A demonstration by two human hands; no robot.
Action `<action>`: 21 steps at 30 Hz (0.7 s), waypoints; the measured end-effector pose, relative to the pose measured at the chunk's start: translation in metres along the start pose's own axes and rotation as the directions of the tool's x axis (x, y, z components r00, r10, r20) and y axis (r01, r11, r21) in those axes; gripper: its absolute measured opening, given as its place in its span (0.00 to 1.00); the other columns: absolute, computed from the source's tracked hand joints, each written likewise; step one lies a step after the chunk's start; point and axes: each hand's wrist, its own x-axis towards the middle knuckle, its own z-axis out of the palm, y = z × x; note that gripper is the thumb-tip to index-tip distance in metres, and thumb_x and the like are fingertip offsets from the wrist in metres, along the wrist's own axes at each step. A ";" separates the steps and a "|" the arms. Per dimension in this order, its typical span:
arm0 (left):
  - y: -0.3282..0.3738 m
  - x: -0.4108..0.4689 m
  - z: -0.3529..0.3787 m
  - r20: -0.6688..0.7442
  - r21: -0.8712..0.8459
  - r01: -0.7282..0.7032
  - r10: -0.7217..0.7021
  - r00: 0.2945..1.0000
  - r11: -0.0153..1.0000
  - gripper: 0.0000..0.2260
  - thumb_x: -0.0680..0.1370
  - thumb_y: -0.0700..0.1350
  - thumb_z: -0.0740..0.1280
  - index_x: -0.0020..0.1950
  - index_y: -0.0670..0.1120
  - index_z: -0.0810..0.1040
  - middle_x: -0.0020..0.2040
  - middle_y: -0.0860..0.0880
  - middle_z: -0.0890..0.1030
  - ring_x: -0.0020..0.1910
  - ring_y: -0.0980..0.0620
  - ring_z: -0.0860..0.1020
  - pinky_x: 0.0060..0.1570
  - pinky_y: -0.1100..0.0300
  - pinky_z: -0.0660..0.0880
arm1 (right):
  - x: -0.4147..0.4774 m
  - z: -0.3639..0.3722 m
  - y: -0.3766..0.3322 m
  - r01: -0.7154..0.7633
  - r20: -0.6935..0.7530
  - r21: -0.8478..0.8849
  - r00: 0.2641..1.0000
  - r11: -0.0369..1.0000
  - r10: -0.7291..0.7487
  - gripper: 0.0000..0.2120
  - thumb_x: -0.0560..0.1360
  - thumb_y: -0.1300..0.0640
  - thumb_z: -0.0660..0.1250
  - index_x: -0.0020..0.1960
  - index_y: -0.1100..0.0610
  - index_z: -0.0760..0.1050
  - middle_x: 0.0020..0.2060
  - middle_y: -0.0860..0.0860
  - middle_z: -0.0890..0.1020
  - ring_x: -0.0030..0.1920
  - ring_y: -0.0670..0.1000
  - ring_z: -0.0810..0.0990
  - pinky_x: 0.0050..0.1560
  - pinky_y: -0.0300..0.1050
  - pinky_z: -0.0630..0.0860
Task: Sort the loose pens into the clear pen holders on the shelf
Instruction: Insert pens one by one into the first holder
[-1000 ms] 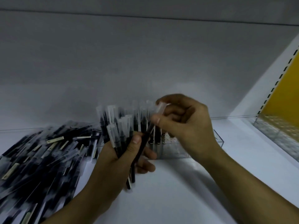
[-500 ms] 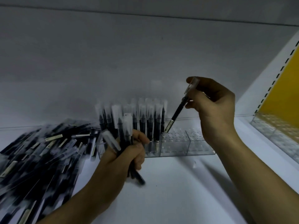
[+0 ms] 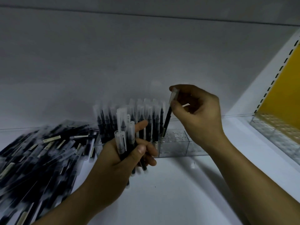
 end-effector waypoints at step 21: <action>-0.025 0.007 -0.014 -0.063 -0.008 0.080 -0.080 0.995 0.997 0.15 0.76 0.61 0.66 0.58 0.56 0.81 0.50 0.49 0.86 0.47 0.48 0.85 0.43 0.57 0.82 | -0.008 0.004 -0.006 0.264 0.125 -0.282 0.963 0.922 -0.237 0.15 0.73 0.58 0.73 0.59 0.52 0.79 0.40 0.44 0.78 0.39 0.50 0.77 0.40 0.29 0.68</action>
